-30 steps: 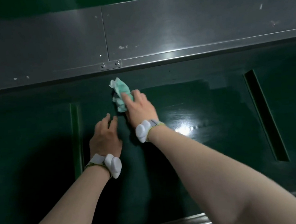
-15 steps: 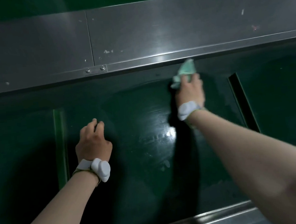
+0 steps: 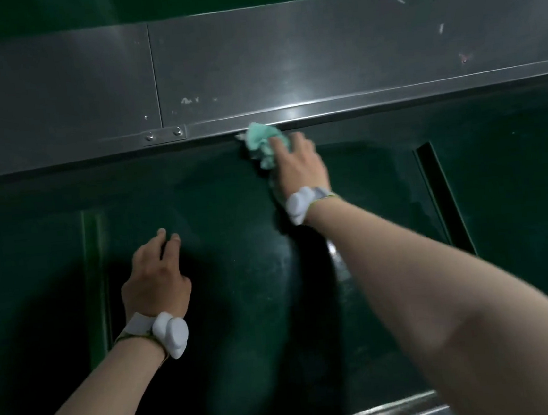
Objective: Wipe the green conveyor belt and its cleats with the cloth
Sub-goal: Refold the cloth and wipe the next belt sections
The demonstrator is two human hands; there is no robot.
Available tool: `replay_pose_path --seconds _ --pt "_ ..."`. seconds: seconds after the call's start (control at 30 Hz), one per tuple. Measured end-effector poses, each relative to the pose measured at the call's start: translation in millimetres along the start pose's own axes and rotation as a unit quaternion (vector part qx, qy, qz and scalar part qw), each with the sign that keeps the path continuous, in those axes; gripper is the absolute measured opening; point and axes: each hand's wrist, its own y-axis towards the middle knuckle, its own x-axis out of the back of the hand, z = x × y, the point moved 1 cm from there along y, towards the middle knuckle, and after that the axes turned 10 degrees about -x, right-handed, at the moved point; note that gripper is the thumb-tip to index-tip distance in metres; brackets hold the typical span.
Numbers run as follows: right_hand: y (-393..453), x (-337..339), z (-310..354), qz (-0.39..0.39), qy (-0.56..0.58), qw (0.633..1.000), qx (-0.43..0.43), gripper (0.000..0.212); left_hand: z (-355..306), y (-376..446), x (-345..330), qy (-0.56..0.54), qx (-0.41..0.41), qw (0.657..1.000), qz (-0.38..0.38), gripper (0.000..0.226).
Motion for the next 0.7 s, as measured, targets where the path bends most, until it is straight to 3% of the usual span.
replay_pose_path --seconds 0.17,0.23,0.33,0.43,0.57,0.63,0.7 --pt "5.0 29.1 -146.8 -0.062 -0.022 0.981 -0.180 0.041 -0.7 -1.6 0.1 -0.009 -0.010 0.999 -0.029 0.064" --pt "6.0 29.8 -164.7 -0.054 -0.037 0.977 -0.203 0.035 -2.7 -2.5 0.2 -0.011 -0.006 0.999 -0.037 0.063" --pt "7.2 21.2 -136.2 -0.082 -0.033 0.967 -0.241 0.031 -8.4 -2.4 0.0 -0.010 0.005 0.999 -0.040 0.063" --pt "-11.2 9.8 -71.8 -0.077 -0.006 0.977 -0.198 0.036 -14.3 -1.3 -2.2 -0.004 0.016 0.999 -0.036 0.061" --pt "-54.1 -6.8 1.7 -0.001 0.005 1.000 -0.009 0.042 -12.2 -0.1 -1.3 0.004 0.022 0.999 -0.032 0.060" --pt "-58.9 -0.1 -11.5 0.022 -0.014 0.997 0.071 0.047 -11.1 0.4 -0.8 0.009 0.026 0.999 -0.030 0.060" --pt "-50.0 10.4 -53.3 0.006 -0.044 0.998 0.045 0.049 -11.1 1.2 -1.5 0.013 0.027 0.999 -0.037 0.059"
